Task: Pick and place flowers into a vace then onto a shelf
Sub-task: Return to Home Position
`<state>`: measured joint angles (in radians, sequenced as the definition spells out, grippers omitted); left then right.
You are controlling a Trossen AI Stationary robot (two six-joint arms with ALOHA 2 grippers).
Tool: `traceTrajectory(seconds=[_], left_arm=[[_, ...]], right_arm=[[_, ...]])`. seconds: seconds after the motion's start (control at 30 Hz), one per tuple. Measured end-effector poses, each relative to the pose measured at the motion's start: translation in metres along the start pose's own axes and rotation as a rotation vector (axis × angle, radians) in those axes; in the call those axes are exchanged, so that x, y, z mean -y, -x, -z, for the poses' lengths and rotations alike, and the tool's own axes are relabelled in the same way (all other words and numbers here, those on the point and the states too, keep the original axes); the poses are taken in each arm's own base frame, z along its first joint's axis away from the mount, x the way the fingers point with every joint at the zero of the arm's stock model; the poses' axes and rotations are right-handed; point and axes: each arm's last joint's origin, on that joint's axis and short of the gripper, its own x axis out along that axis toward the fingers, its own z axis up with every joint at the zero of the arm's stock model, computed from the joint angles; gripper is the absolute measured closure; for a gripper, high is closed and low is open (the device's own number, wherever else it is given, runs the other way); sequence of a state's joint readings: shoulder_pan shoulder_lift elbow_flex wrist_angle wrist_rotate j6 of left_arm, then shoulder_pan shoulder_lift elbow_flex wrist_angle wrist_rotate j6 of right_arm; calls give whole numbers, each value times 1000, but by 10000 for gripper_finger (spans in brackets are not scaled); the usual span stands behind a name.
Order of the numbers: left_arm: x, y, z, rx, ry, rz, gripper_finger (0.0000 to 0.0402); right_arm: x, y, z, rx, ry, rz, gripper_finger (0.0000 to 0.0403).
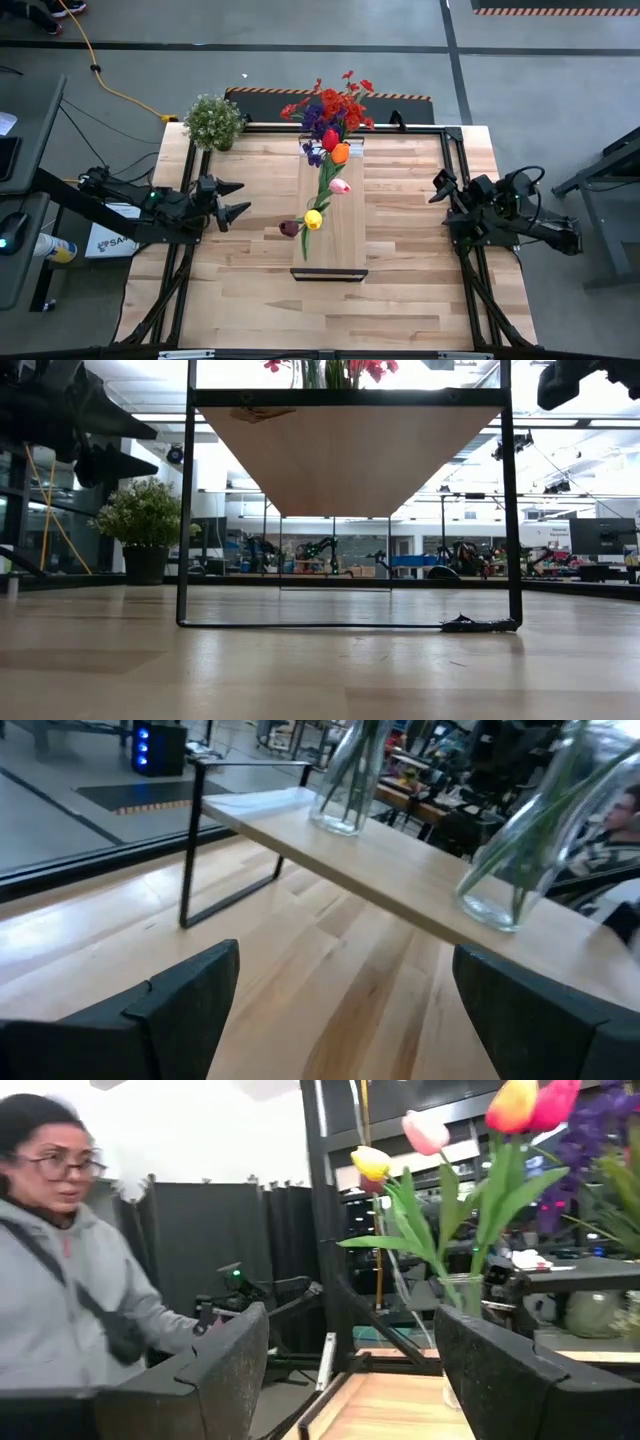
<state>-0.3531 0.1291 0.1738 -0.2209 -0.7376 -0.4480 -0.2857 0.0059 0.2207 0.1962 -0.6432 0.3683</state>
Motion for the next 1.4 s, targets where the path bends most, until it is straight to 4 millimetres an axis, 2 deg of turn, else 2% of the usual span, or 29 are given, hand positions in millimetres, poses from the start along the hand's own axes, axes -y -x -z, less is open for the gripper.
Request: traceTrajectory(seconds=[0.17,0.5,0.7,0.87,1.2,1.4], left_arm=[[5,-4,-1,-5,-22,38,2],[5,-9,6,-9,-18,-69,2],[-2,-11,23,-2,39,-83,2],[-5,-12,29,4,25,-87,2],[-8,-11,28,47,-61,-196,2],[-8,-12,30,28,-93,-206,2]], right_arm=[[-1,2,-3,-8,-6,-69,130],[4,3,-1,-28,-5,2,130],[15,4,23,-10,-19,64,130],[22,6,46,26,-38,70,130],[30,6,54,-6,1,266,130],[29,5,58,-42,24,244,130]])
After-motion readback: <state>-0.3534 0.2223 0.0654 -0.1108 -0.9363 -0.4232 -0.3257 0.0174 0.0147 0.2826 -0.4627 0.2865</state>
